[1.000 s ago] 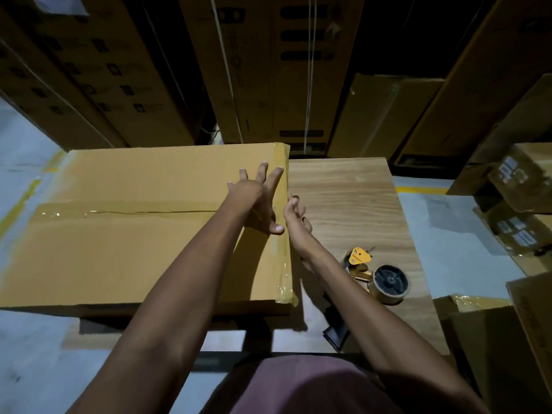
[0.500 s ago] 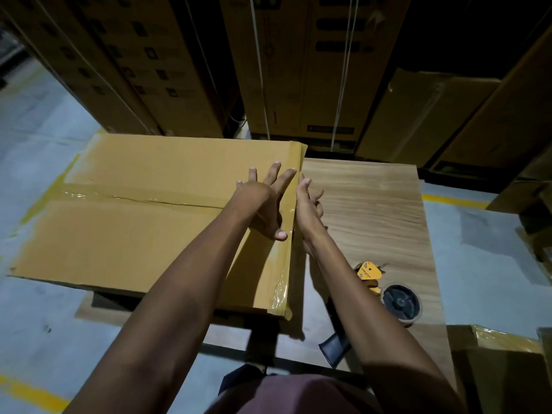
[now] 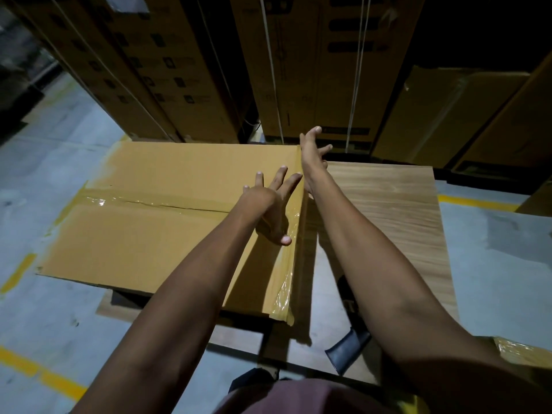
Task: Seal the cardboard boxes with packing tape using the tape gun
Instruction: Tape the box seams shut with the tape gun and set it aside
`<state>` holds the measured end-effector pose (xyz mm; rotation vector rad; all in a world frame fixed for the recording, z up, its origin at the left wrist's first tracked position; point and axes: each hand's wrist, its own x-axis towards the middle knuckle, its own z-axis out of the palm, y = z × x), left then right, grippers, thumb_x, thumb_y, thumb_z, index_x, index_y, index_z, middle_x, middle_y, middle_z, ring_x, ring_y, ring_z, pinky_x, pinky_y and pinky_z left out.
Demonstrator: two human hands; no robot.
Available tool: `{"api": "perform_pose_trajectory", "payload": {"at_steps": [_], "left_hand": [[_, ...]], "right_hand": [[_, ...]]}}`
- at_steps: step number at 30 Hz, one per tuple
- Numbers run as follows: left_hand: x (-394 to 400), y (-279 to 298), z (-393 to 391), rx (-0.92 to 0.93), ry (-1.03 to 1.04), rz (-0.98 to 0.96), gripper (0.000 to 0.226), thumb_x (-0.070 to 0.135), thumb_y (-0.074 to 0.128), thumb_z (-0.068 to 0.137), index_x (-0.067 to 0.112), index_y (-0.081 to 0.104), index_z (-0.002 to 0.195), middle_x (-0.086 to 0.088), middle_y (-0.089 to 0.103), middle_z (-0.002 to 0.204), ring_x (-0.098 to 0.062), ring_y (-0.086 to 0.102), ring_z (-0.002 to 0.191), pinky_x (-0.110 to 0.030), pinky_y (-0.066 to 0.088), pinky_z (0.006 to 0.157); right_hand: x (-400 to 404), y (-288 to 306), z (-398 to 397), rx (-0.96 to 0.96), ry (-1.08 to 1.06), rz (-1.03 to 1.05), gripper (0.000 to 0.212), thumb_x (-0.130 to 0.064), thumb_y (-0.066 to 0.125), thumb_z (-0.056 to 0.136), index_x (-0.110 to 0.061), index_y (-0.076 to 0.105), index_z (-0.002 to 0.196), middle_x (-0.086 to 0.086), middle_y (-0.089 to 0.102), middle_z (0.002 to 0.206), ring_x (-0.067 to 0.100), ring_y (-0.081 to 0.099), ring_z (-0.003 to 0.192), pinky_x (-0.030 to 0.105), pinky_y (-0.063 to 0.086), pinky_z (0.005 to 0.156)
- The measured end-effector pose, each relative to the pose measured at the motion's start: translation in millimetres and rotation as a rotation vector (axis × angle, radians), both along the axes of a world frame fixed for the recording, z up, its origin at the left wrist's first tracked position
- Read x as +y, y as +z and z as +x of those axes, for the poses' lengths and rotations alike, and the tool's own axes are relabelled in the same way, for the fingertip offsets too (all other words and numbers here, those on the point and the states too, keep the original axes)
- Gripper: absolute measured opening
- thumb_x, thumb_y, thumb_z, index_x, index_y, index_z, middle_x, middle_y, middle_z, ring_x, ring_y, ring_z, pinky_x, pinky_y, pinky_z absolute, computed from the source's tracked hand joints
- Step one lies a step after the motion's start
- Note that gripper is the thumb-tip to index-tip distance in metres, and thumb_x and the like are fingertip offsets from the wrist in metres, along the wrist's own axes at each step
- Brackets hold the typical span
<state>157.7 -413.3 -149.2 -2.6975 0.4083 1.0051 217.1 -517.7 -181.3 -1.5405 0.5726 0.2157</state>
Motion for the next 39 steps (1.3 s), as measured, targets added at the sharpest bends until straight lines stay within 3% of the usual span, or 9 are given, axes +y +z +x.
{"api": "perform_pose_trajectory", "payload": {"at_steps": [5, 10, 13, 17, 20, 24, 30, 35, 39], "left_hand": [[1.7, -1.5, 1.8, 0.033, -0.010, 0.029, 0.160, 0.056, 0.091, 0.063, 0.029, -0.043, 0.145, 0.005, -0.056, 0.147, -0.042, -0.032, 0.146, -0.061, 0.014, 0.123], [4.5, -5.2, 4.4, 0.026, -0.020, -0.009, 0.160, 0.058, 0.092, 0.060, 0.029, -0.040, 0.147, 0.006, -0.057, 0.146, -0.041, -0.033, 0.146, -0.061, 0.009, 0.124], [6.2, -8.0, 6.4, 0.017, -0.009, -0.046, 0.162, 0.054, 0.094, 0.058, 0.036, -0.042, 0.145, 0.008, -0.054, 0.148, -0.041, -0.032, 0.146, -0.063, 0.008, 0.123], [8.5, -9.9, 9.1, 0.017, -0.005, -0.085, 0.162, 0.053, 0.095, 0.056, 0.044, -0.041, 0.143, 0.010, -0.052, 0.150, -0.042, -0.033, 0.146, -0.065, 0.006, 0.120], [10.0, -12.2, 8.6, 0.026, -0.005, -0.100, 0.163, 0.055, 0.095, 0.054, 0.042, -0.041, 0.144, 0.010, -0.053, 0.149, -0.041, -0.034, 0.145, -0.065, 0.005, 0.121], [14.4, -17.6, 12.0, 0.033, -0.012, -0.144, 0.165, 0.056, 0.095, 0.052, 0.038, -0.038, 0.148, 0.010, -0.054, 0.148, -0.040, -0.037, 0.144, -0.063, 0.001, 0.122], [20.0, -13.6, 9.6, 0.039, -0.006, -0.252, 0.160, 0.051, 0.096, 0.053, 0.044, -0.030, 0.152, 0.009, -0.043, 0.158, -0.040, -0.035, 0.145, -0.066, -0.003, 0.119], [26.4, -11.8, 7.0, 0.032, -0.012, -0.313, 0.156, 0.050, 0.096, 0.055, 0.047, -0.027, 0.152, 0.009, -0.039, 0.160, -0.040, -0.035, 0.145, -0.065, -0.007, 0.119], [27.4, -9.4, 7.2, 0.049, -0.017, -0.316, 0.155, 0.050, 0.095, 0.056, 0.046, -0.027, 0.152, 0.010, -0.040, 0.160, -0.040, -0.035, 0.145, -0.065, -0.006, 0.119]], "right_hand": [[12.4, -17.2, -12.8, -0.004, 0.056, -0.331, 0.057, -0.044, 0.025, 0.112, -0.036, 0.006, 0.165, 0.004, -0.014, 0.173, 0.032, -0.012, 0.159, 0.057, 0.007, 0.123], [14.3, -40.1, -21.9, -0.013, -0.033, -0.215, 0.057, -0.029, 0.033, 0.111, -0.036, 0.013, 0.164, 0.003, 0.010, 0.172, 0.034, 0.008, 0.157, 0.055, 0.020, 0.123], [7.8, -36.2, -10.0, 0.003, -0.038, -0.130, 0.056, -0.029, 0.035, 0.108, -0.038, 0.021, 0.162, 0.003, 0.014, 0.171, 0.035, 0.013, 0.154, 0.060, 0.024, 0.121], [-3.0, -31.4, 2.5, -0.002, -0.007, -0.105, 0.053, -0.030, 0.036, 0.108, -0.034, 0.030, 0.161, 0.004, 0.005, 0.174, 0.034, 0.014, 0.155, 0.055, 0.026, 0.122], [-0.1, -37.4, -8.8, -0.013, 0.015, -0.114, 0.055, -0.037, 0.035, 0.109, -0.040, 0.022, 0.162, 0.004, 0.008, 0.173, 0.034, 0.016, 0.154, 0.056, 0.025, 0.122], [6.7, -44.9, -25.6, 0.023, 0.030, -0.266, 0.056, -0.051, 0.026, 0.110, -0.045, 0.009, 0.163, 0.005, 0.002, 0.174, 0.035, -0.001, 0.157, 0.062, 0.013, 0.124], [-1.0, -32.2, 2.4, 0.051, -0.015, -0.437, 0.046, -0.049, 0.025, 0.110, -0.037, 0.039, 0.152, 0.007, 0.019, 0.170, 0.035, 0.014, 0.151, 0.054, 0.022, 0.115], [-6.7, -29.8, 19.9, 0.073, 0.039, -0.494, 0.051, -0.054, 0.028, 0.106, -0.029, 0.057, 0.141, 0.008, 0.046, 0.153, 0.036, 0.025, 0.144, 0.054, 0.025, 0.115], [-8.1, -16.8, 29.7, 0.156, 0.012, -0.556, 0.051, -0.045, 0.033, 0.106, -0.018, 0.057, 0.142, 0.012, 0.039, 0.158, 0.036, 0.020, 0.149, 0.053, 0.023, 0.117]]}}
